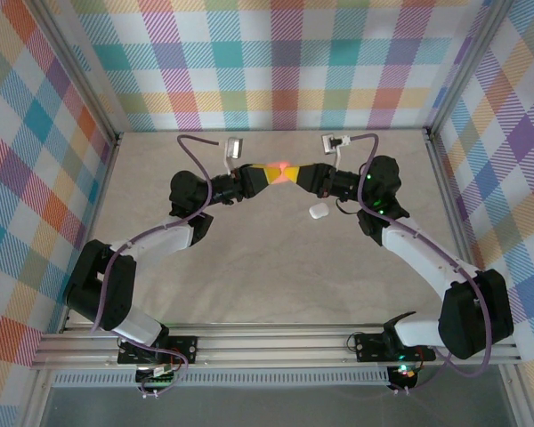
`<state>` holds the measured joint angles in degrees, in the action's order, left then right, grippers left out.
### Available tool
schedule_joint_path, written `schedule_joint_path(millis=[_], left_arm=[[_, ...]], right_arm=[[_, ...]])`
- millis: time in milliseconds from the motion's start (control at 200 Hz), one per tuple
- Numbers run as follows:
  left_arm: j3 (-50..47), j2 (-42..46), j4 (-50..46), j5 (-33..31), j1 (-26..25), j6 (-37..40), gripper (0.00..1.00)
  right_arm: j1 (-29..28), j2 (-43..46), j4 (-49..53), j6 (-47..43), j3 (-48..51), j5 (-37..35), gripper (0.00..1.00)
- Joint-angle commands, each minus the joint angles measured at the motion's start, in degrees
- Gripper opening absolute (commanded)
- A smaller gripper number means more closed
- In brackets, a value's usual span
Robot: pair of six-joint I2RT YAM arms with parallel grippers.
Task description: Insert the wireless bluetooth earbuds into the charging case
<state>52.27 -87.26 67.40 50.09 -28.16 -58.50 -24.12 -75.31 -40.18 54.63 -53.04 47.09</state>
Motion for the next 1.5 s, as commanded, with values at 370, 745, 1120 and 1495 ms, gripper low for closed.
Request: schedule_joint_path(millis=[370,745,1120,1495], left_arm=[[0.34,0.43,0.31,1.74,-0.8,0.29,0.41],[-0.06,1.12,-1.16,1.95,-0.84,0.96,0.37],[-1.29,2.67,-2.71,2.13,-0.84,2.24,0.27],[0.55,13.06,-42.55,1.24,-1.42,36.07,0.0]], right_arm=[[0.12,-0.12,0.84,-3.04,-1.47,-1.54,0.0],[0.22,1.01,2.24,-4.16,-1.24,-2.79,0.0],[0.3,1.17,2.22,-4.32,-1.54,-3.3,0.0],[1.48,7.32,38.89,-23.22,-9.47,-7.66,0.59]])
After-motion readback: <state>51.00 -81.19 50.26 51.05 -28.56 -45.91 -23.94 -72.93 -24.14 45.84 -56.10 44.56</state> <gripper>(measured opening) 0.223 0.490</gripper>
